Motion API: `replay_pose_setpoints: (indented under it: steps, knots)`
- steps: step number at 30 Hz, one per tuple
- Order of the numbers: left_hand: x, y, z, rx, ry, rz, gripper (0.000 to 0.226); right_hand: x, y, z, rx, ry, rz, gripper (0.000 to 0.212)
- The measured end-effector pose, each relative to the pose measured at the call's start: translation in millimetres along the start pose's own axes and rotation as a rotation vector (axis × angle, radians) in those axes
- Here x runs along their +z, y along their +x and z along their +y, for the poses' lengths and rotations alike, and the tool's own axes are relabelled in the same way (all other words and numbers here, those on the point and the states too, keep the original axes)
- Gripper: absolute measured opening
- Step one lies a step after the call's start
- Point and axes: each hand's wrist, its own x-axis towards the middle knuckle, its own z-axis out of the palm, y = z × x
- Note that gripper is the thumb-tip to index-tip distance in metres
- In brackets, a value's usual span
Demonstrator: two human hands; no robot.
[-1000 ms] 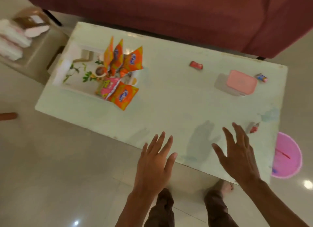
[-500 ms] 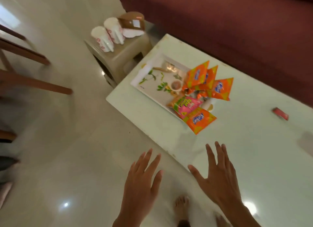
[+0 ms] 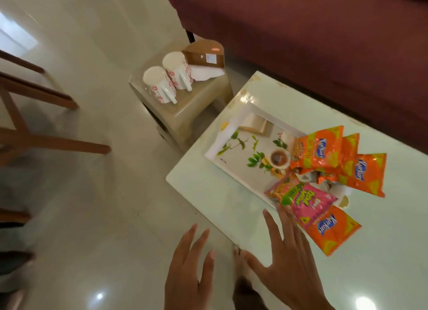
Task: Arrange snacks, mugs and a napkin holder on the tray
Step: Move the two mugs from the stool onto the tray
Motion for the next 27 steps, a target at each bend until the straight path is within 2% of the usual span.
replay_pose_setpoints:
  steps: [3,9,13,18,23,27]
  knots:
    - [-18.6,51.0,-11.4,0.016,0.015,-0.029,0.048,5.3,35.0,-21.9,0.032,-0.003,0.003,0.094]
    - [-76.8,150.0,-14.0,0.049,0.037,0.017,0.049,-4.3,102.9,-64.3,0.057,-0.026,0.009,0.084]
    - [-116.3,209.6,-18.1,0.072,0.011,0.05,0.056,-19.4,157.3,-106.0,0.094,0.067,0.043,0.071]
    - [-152.5,301.1,-37.5,0.117,-0.024,0.064,0.053,-52.5,251.2,-169.0,0.101,0.25,0.116,0.063]
    - [-180.0,407.2,-46.1,0.184,-0.095,-0.012,0.051,-90.4,373.3,-227.9,0.127,0.248,0.16,0.066]
    - [-177.1,479.8,-47.0,0.225,-0.062,-0.109,0.056,-90.3,441.9,-255.8,0.028,0.089,0.099,0.085]
